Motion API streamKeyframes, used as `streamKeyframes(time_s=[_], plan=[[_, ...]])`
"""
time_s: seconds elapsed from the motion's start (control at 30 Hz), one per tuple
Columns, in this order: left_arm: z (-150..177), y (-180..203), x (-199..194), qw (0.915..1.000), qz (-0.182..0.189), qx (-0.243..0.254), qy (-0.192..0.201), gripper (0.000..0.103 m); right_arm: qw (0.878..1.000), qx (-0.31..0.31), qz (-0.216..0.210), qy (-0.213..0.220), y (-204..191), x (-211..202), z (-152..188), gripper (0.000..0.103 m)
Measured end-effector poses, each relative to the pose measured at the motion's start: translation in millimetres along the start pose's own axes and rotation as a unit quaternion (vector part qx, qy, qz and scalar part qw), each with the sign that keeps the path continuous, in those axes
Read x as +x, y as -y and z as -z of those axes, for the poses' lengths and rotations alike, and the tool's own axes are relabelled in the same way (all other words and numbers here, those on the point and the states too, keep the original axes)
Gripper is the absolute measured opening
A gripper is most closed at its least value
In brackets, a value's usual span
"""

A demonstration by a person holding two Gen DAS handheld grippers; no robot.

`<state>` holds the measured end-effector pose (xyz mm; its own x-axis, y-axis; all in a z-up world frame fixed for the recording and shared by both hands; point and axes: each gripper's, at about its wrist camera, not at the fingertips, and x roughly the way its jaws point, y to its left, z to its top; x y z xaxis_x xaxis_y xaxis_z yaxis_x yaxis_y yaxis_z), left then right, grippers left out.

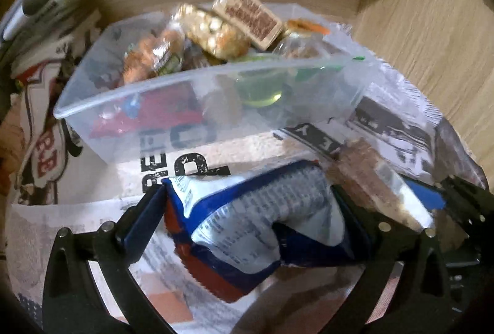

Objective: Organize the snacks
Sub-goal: 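Carry the chip bag and biscuit pack into the clear box and release both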

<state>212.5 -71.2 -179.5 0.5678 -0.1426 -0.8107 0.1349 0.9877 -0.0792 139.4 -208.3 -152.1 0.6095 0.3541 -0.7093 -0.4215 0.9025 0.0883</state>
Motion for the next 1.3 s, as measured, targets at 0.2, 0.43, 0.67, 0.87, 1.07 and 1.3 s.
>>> streamKeyframes(time_s=[0.2,0.43,0.67,0.87,1.07,1.3], plan=[[-3.8,-14.6,6.2,0.9988,0.035,-0.034,-0.002,0.088,1.0,0.013,0.006,0.01,4.3,-4.1,-0.3,0.042],[4.1,-28.2,-10.8,0.9978,0.056,-0.035,-0.002,0.064,0.999,0.025,0.006,0.036,9.3,-18.4,-11.2,0.042],[4.3,-39.9,-52.0,0.9974,0.057,-0.032,0.032,0.063,0.998,0.017,0.006,0.065,3.2,-32.1,-26.6,0.042],[0.8,-56.6,-94.8,0.9957,0.05,-0.021,0.075,0.063,0.996,0.012,0.0,0.088,-3.2,-36.3,-44.3,0.042],[-21.1,-75.9,-124.4,0.9933,0.03,-0.021,0.11,0.063,0.994,0.011,-0.004,0.113,-5.9,-35.4,-68.0,0.042],[-53.7,-87.0,-115.9,0.9919,-0.002,-0.019,0.126,0.064,0.992,0.013,0.003,0.128,-3.3,-23.5,-100.3,0.042]])
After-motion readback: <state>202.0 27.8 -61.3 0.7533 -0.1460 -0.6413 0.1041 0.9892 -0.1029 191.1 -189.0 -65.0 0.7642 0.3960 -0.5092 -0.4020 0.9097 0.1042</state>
